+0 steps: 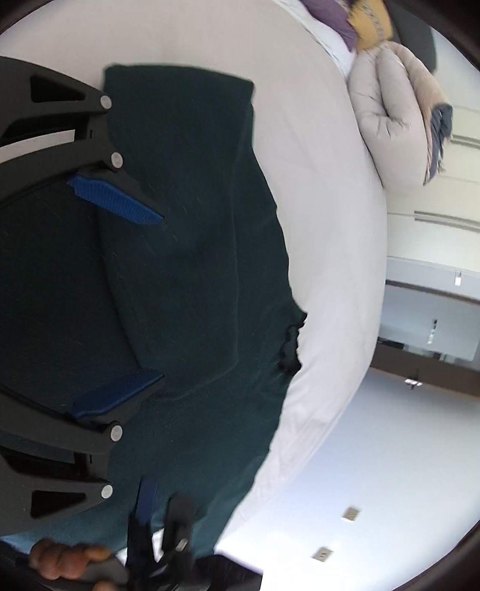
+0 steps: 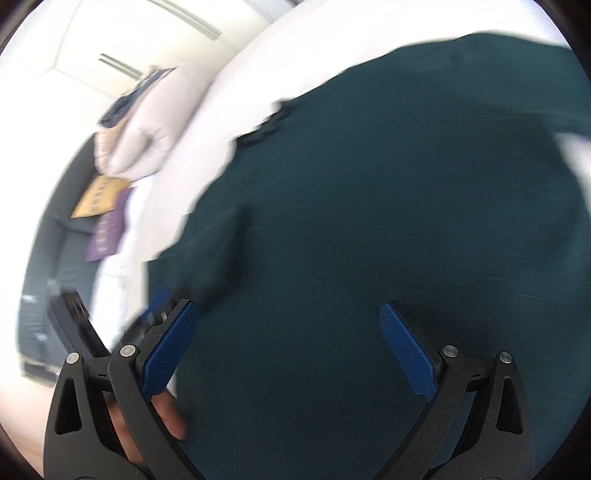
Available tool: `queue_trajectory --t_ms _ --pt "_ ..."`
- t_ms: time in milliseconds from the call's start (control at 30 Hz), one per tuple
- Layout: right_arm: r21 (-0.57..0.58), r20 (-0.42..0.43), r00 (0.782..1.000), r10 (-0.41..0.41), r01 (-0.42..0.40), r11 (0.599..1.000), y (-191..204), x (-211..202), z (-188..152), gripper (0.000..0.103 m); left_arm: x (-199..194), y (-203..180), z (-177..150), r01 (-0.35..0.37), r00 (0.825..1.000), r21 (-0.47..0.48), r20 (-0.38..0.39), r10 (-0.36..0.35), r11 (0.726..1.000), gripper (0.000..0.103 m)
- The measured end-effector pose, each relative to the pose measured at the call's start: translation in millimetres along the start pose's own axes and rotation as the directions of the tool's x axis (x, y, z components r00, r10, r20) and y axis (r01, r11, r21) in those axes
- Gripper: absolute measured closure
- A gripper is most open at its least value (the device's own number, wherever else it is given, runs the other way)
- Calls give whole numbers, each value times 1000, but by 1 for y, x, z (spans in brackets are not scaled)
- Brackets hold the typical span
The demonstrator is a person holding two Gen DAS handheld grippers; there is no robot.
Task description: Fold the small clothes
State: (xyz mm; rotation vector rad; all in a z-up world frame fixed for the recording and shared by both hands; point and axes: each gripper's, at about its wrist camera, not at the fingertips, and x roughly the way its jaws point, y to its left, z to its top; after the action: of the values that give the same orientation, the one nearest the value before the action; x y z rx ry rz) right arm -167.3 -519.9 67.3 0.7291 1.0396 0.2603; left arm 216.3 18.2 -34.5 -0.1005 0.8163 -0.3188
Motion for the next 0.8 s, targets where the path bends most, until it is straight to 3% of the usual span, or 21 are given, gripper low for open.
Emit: queue_trajectory --t_ms 133,233,333,433,467,500,600,667,800 --pt "44 -119 987 105 -101 994 33 71 29 17 -24 32 -18 47 998 -107 40 -43 993 21" --pt "134 -187 978 89 -65 989 43 118 44 20 -27 47 -27 56 996 -122 69 -48 991 21" --pt "132 -184 980 74 -50 990 55 142 51 26 -34 69 -37 81 994 -199 82 -66 977 21" --pt "81 -197 980 27 -11 997 69 161 56 60 -39 90 -36 125 989 -278 115 -96 952 23" --pt "55 -200 980 -2 14 998 72 165 58 81 -41 93 -35 122 988 -285 126 -90 951 25" --pt "29 -201 979 -36 43 999 74 169 61 91 -43 96 -35 121 988 -288 132 -85 950 27" --pt "-43 -179 981 -80 73 996 82 171 68 96 -47 105 -33 123 987 -312 138 -83 942 36" --pt "-91 -127 985 -113 102 991 79 151 66 96 -49 110 -31 118 987 -321 146 -74 940 40" --pt "-114 -34 986 -163 159 981 76 126 90 96 -59 121 -25 88 985 -344 169 -31 935 41"
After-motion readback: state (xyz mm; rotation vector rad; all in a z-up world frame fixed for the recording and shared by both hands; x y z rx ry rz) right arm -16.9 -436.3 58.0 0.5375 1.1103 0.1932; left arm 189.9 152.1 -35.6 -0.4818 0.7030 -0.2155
